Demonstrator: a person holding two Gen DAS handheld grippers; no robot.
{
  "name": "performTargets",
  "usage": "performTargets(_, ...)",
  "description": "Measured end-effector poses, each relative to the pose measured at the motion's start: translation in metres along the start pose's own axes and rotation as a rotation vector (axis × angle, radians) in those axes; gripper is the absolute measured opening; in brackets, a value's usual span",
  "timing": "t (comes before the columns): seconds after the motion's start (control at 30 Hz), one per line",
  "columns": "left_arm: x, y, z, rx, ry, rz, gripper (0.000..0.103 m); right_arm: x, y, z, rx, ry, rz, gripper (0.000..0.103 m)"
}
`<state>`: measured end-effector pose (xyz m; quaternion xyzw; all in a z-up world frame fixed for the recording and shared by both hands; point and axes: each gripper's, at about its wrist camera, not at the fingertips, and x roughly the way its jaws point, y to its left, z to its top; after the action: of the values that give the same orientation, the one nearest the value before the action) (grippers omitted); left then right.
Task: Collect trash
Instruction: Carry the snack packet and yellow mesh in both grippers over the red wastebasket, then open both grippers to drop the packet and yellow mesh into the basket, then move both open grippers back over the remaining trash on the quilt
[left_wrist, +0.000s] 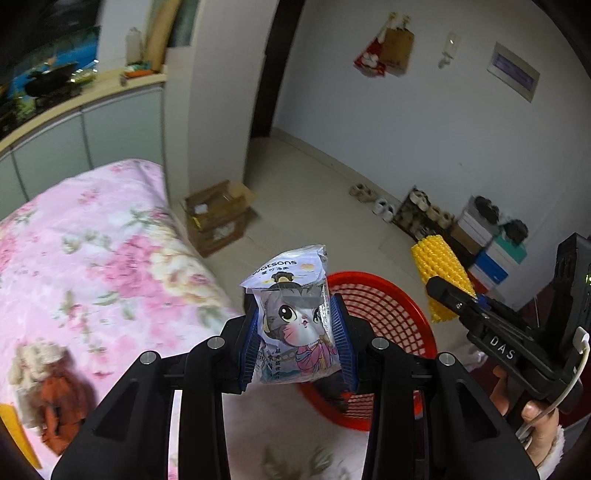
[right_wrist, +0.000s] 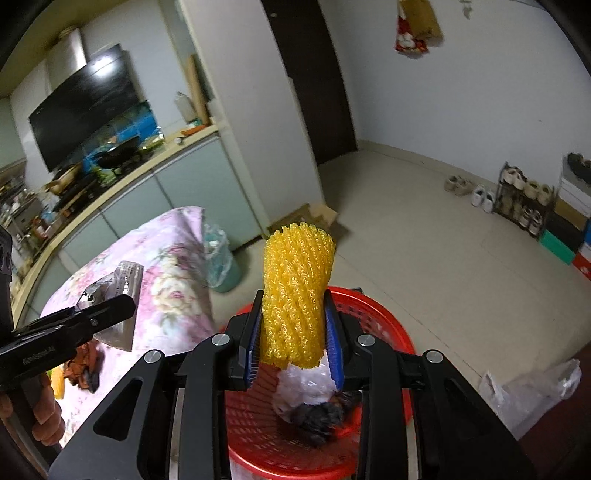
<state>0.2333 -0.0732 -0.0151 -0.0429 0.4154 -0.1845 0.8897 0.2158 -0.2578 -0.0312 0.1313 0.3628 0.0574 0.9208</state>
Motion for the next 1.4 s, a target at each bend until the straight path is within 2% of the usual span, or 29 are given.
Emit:
performTargets(0.27,0.039,-0.035,0.002,0.037,0.078,-0.053,0.035,0.006,-0.024,-0.004,0.053,0.031,-0.047,0.029)
performTargets(0.5,0.067,-0.052,-0.006,0.064,0.135,-0.061,0.035,0.017,-0.037,-0.009,0.085,0.075,-0.069,0.029)
performTargets(0.57,0.073,-0.054,-0.009,0.067,0.148,-0.061,0.039,0.019,-0.040,-0.011,0.094,0.088,-0.070,0.030)
performTargets(0.6,0.074,-0.054,-0.010,0.067,0.151,-0.060,0.041,0.021,-0.041,-0.011,0.100,0.094,-0.069,0.034)
performTargets(0.67,0.076,-0.054,-0.012,0.072,0.152,-0.056,0.051,0.022,-0.045,-0.013,0.113,0.106,-0.073,0.041)
performTargets(0.77,0.074,-0.053,-0.014,0.078,0.140,-0.055,0.066,0.022,-0.047,-0.014,0.123,0.115,-0.079,0.049)
performTargets(0.87,0.069,-0.052,-0.014,0.070,0.132,-0.061,0.071,0.021,-0.050,-0.014,0.140,0.116,-0.077,0.054)
performTargets(1.17,0.037,-0.023,-0.014,0.019,0.085,-0.012,0.075,0.009,-0.042,-0.012,0.117,0.078,-0.066,0.056)
performTargets(1.4,0.007,0.003,-0.022,-0.006,0.038,0.074,0.075,-0.002,-0.026,-0.012,0.078,0.015,-0.035,0.070)
